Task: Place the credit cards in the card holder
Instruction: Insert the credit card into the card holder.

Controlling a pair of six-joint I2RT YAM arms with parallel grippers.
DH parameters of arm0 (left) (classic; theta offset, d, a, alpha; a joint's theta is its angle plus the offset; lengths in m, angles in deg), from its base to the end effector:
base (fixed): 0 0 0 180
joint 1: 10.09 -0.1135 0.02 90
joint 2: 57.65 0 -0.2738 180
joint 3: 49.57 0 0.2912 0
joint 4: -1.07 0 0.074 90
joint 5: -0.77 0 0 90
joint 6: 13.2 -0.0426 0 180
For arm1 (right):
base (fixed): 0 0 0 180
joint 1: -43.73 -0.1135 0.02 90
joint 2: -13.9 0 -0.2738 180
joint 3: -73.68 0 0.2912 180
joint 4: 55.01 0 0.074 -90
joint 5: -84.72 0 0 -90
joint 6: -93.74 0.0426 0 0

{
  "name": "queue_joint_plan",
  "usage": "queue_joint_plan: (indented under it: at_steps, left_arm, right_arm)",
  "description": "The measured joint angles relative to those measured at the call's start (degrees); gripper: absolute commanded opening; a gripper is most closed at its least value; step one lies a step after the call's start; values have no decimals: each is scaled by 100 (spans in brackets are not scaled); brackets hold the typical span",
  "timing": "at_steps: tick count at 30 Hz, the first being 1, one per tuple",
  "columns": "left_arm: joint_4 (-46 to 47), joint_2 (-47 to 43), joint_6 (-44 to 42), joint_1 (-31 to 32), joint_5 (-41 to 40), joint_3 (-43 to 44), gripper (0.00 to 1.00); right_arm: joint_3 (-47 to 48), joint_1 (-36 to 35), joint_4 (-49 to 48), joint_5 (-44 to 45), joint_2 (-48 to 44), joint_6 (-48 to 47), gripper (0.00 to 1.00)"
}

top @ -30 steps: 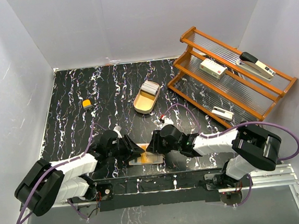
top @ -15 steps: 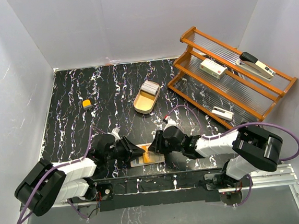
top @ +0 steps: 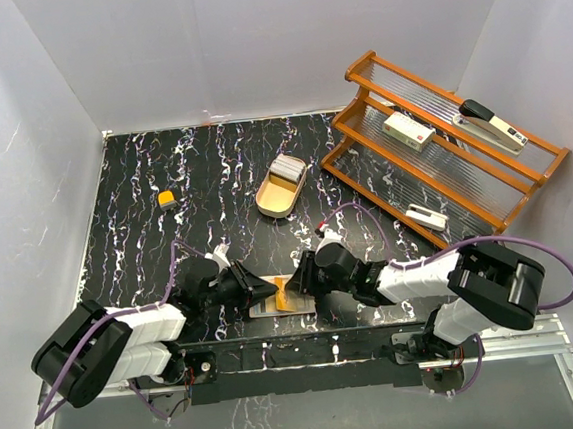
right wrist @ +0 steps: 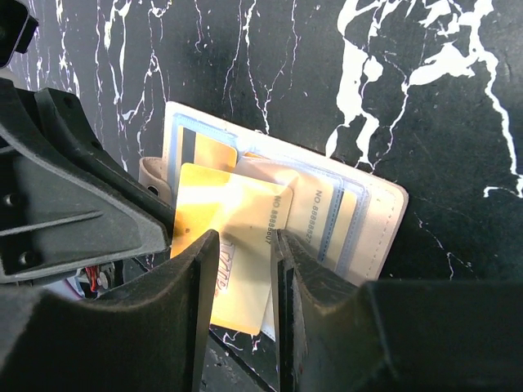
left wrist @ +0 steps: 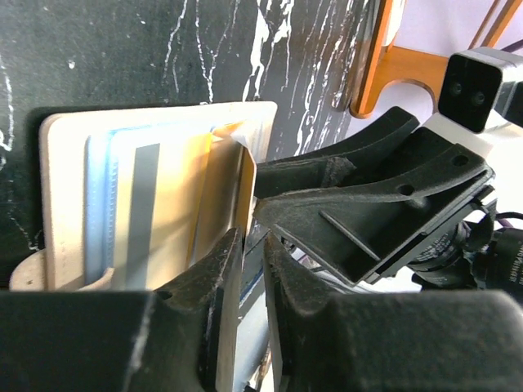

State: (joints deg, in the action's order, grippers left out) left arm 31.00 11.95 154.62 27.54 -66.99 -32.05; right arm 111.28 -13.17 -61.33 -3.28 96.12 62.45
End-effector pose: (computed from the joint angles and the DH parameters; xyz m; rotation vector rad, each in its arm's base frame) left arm 0.1553 -0.1401 0.0976 -0.5112 2.2939 -1.5695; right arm 0.1551 0.2352 0.1080 0.0595 2.4549 0.9839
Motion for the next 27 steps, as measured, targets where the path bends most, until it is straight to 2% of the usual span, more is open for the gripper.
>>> queue_joint_plan:
  at_steps: [4,9,14,22,27]
  left_arm:
    - [-127,39,-96,0,-57,4,0]
    - [-450,39,-326,0,-210,28,0]
    - [-691,81,-573,0,-330,109,0]
    - [-481,455,-761,7,-306,225,0]
    - [-306,535,-839,26,-291,223,0]
  right_arm:
    - [-42,0,13,-2,-55,15,30]
    - [-42,0,273,20,-214,-17,31]
    - [-33,0,1003,216,-678,-155,34]
    - [-2,0,2070,643,-1458,-313,37]
    - [-76,0,2208,741,-1648,-280,36]
